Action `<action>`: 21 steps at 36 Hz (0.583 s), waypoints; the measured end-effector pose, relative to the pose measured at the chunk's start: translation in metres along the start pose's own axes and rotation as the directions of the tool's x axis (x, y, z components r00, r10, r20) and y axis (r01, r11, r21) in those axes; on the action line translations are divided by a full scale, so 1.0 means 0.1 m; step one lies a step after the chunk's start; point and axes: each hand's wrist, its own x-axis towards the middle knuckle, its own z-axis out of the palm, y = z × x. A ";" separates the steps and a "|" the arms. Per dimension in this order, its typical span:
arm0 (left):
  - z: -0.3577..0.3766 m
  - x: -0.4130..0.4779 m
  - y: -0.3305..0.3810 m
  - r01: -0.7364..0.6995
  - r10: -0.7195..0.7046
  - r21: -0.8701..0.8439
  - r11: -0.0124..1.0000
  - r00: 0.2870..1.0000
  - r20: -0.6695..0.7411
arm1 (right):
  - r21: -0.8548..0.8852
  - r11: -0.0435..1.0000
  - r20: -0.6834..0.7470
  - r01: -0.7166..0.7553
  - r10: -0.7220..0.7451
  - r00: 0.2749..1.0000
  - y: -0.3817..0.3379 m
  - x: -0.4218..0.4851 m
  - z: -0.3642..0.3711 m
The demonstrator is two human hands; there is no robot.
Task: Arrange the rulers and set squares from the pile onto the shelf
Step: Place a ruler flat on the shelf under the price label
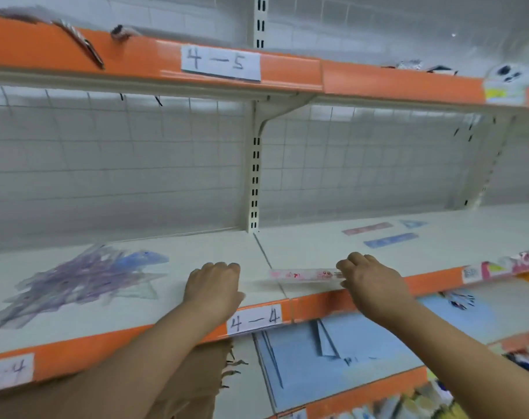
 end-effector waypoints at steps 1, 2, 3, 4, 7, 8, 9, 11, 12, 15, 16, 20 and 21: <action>0.00 0.01 0.15 -0.001 0.001 -0.012 1.000 1.000 0.003 | -0.005 1.000 0.005 -0.006 0.006 1.000 0.15 -0.05 0.02; 0.00 0.03 0.29 -0.003 0.003 -0.024 1.000 1.000 0.007 | -0.008 1.000 0.008 -0.012 0.012 1.000 0.29 -0.09 0.04; -0.01 0.05 0.42 -0.005 0.006 -0.036 0.999 1.000 0.012 | -0.007 1.000 0.015 -0.017 0.017 1.000 0.43 -0.12 0.07; -0.02 0.07 0.55 -0.010 0.011 -0.046 0.999 1.000 0.017 | -0.006 1.000 0.020 -0.019 0.019 1.000 0.55 -0.16 0.09; -0.06 0.16 0.93 -0.031 0.032 -0.063 0.998 0.999 0.024 | -0.017 1.000 0.034 -0.022 0.022 0.999 0.89 -0.26 0.15; -0.07 0.20 1.05 -0.040 0.042 -0.066 0.997 0.999 0.026 | -0.015 1.000 0.036 -0.024 0.025 0.999 1.00 -0.28 0.17; -0.08 0.23 1.16 -0.050 0.052 -0.068 0.996 0.998 0.029 | -0.009 1.000 0.039 -0.028 0.029 0.999 1.10 -0.29 0.19; -0.08 0.32 1.37 -0.072 0.075 -0.067 0.995 0.997 0.036 | -0.007 0.999 0.043 -0.047 0.047 0.998 1.28 -0.30 0.21; -0.08 0.37 1.45 -0.083 0.086 -0.064 0.994 0.996 0.039 | -0.007 0.998 0.044 -0.057 0.058 0.997 1.35 -0.29 0.22; -0.07 0.55 1.67 -0.115 0.118 -0.057 0.992 0.992 0.048 | -0.002 0.997 0.057 -0.082 0.082 0.995 1.55 -0.23 0.30; -0.06 0.62 1.73 -0.123 0.126 -0.053 0.991 0.991 0.051 | 0.002 0.996 0.067 -0.091 0.090 0.994 1.61 -0.20 0.33; 0.00 0.96 1.95 -0.150 0.152 -0.036 0.988 0.987 0.053 | -0.009 0.994 0.082 -0.109 0.110 0.991 1.85 -0.01 0.47; 0.01 1.05 2.00 -0.158 0.160 -0.035 0.987 0.986 0.053 | -0.019 0.993 0.080 -0.115 0.116 0.990 1.91 0.05 0.49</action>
